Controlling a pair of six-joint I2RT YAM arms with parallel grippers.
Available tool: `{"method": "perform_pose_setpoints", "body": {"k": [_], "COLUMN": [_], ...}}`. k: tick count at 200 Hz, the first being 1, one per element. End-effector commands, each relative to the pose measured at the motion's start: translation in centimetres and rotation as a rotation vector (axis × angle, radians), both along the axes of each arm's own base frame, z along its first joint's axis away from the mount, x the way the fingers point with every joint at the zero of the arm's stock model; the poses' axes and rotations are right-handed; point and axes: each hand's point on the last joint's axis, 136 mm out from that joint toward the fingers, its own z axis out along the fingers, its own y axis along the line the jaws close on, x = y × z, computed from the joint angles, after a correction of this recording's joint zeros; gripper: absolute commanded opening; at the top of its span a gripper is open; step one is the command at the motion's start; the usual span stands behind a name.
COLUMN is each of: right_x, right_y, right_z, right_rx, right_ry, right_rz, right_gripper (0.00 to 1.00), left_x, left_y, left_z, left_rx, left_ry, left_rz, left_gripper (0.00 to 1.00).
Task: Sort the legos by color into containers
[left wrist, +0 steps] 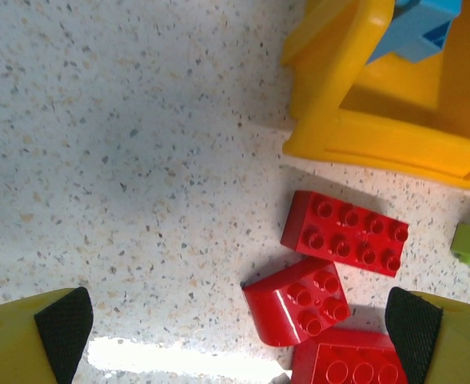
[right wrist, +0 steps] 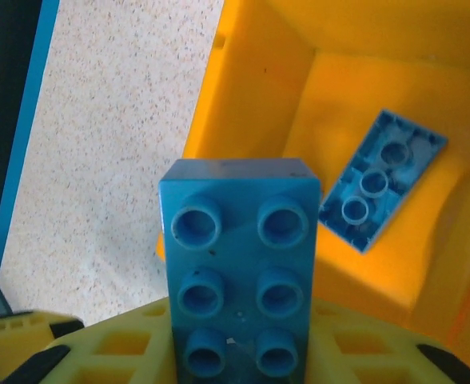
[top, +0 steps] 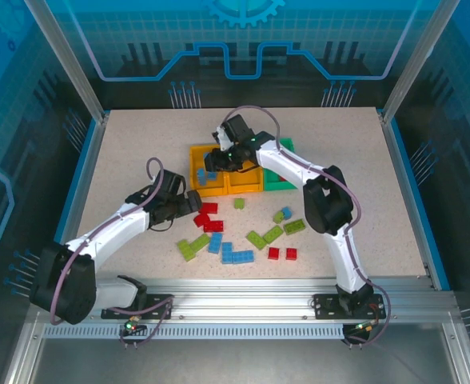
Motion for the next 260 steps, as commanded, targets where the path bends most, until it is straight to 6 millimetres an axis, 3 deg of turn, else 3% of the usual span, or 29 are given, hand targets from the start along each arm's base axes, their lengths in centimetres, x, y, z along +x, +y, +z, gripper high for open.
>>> {"method": "perform_pose_setpoints", "body": {"k": [1,43,68,87,116,149,196,226,260], "right_x": [-0.5,-0.2,-0.8,-1.2,-1.6,-2.0,-2.8,-4.1,-5.7], "right_y": [0.4,0.5,0.4,-0.9,-5.1,-12.5,-22.3,-26.5,-29.7], "right_z": [-1.4,-1.1,0.5,2.4,4.5,5.4,3.8,2.5,1.4], "right_rx": [-0.040,-0.047,-0.039,-0.047,-0.067,-0.125,-0.220,-0.264,-0.286], "right_ry": [0.055,0.046,0.012,-0.040,-0.094,-0.129,-0.112,-0.091,-0.066], "right_rz": [-0.003,-0.011,-0.004,-0.024,-0.108,-0.247,-0.412,-0.474,-0.523], "right_gripper": [0.45,0.62,0.67,0.71,0.75,0.77,0.78,0.79,0.80], "left_x": [-1.4,-2.6,-2.7,-2.7,-2.8,-3.3,-3.2,-2.6,-2.3], "left_y": [-0.9,-3.6,-6.2,-8.0,-9.4,-10.0,-10.4,-10.6,-10.9], "left_z": [-0.2,-0.3,-0.6,-1.1,-2.3,-3.7,-5.0,-5.5,-6.0], "left_rx": [-0.029,-0.034,-0.004,0.011,0.028,0.071,0.093,0.111,0.121], "left_ry": [0.022,0.030,0.054,0.094,0.148,0.210,0.248,0.257,0.275], "left_rz": [-0.039,-0.102,-0.174,-0.207,-0.227,-0.233,-0.223,-0.222,-0.219], "left_gripper": [0.99,0.99,0.99,0.97,0.93,0.92,0.91,0.79,0.64]}}
